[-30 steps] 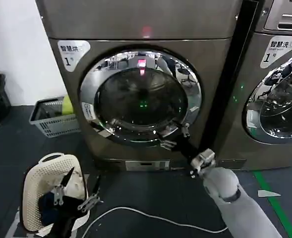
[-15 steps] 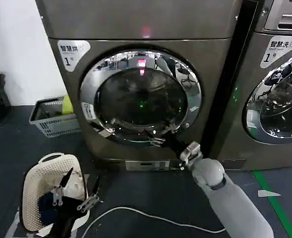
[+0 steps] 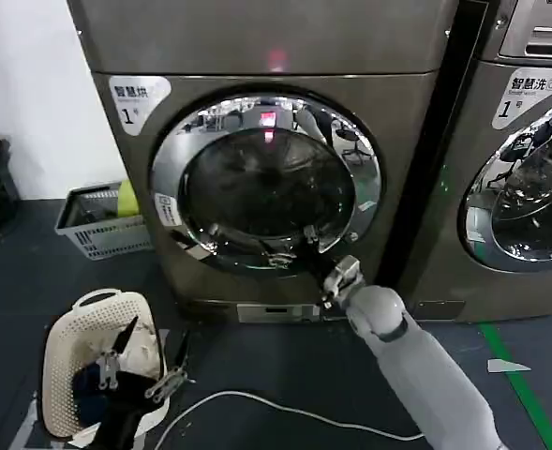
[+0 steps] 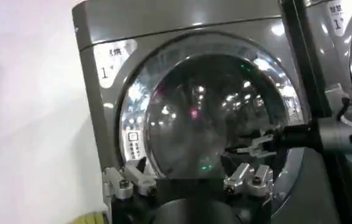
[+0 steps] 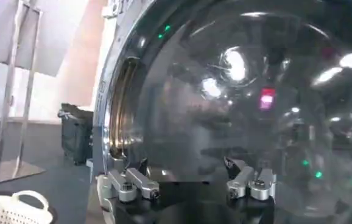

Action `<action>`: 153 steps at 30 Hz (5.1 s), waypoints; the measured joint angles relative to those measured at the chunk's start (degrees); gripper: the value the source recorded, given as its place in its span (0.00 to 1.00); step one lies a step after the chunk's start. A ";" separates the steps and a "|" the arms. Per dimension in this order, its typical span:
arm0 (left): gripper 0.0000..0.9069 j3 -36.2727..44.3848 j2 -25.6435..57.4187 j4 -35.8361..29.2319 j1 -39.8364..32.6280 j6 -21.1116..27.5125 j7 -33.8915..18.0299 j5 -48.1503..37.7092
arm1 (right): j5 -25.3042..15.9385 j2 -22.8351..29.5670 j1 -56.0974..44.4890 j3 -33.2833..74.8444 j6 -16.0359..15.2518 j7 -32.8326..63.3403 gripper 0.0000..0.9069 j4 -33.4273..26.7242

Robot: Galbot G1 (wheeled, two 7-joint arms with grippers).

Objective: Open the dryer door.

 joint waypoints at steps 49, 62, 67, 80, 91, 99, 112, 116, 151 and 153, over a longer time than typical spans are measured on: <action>1.00 -1.90 -0.97 0.17 0.07 -0.62 0.17 -0.47 | 1.61 10.49 13.27 -10.77 3.55 -8.83 1.00 -16.76; 1.00 -2.57 -0.99 -0.77 0.83 -0.76 0.16 -0.60 | 3.79 13.74 17.01 -11.77 6.21 -13.92 1.00 -24.18; 1.00 -2.62 -1.12 -1.13 1.36 -0.91 0.11 -0.44 | 4.48 15.12 18.98 -11.99 8.64 -16.87 1.00 -27.74; 1.00 -2.75 -1.84 -1.43 1.75 -1.16 0.06 -0.16 | 6.82 16.94 22.95 -12.94 12.27 -24.72 1.00 -35.03; 1.00 -2.63 -2.07 -0.69 1.49 -1.31 0.03 -0.06 | 8.98 17.32 25.16 -13.77 17.61 -32.41 1.00 -39.47; 1.00 -2.91 -2.07 0.09 0.60 -1.06 0.03 -0.26 | 13.71 15.30 24.18 -15.30 20.25 -41.56 1.00 -38.20; 1.00 -5.62 -0.01 2.36 -0.96 0.73 0.35 -2.46 | 20.36 8.12 19.31 -17.61 17.65 -46.47 1.00 -24.12; 1.00 -6.65 0.69 2.85 -1.16 1.28 0.39 -3.34 | 21.13 6.00 17.57 -18.02 16.74 -47.55 1.00 -19.53; 1.00 -13.52 8.29 8.79 -10.51 6.90 1.76 -10.81 | 28.59 -20.76 -3.34 2.60 14.30 -58.81 1.00 8.22; 1.00 -12.34 9.31 9.52 -11.90 6.99 1.91 -10.68 | 28.88 -22.87 -8.13 7.82 14.54 -58.36 1.00 9.77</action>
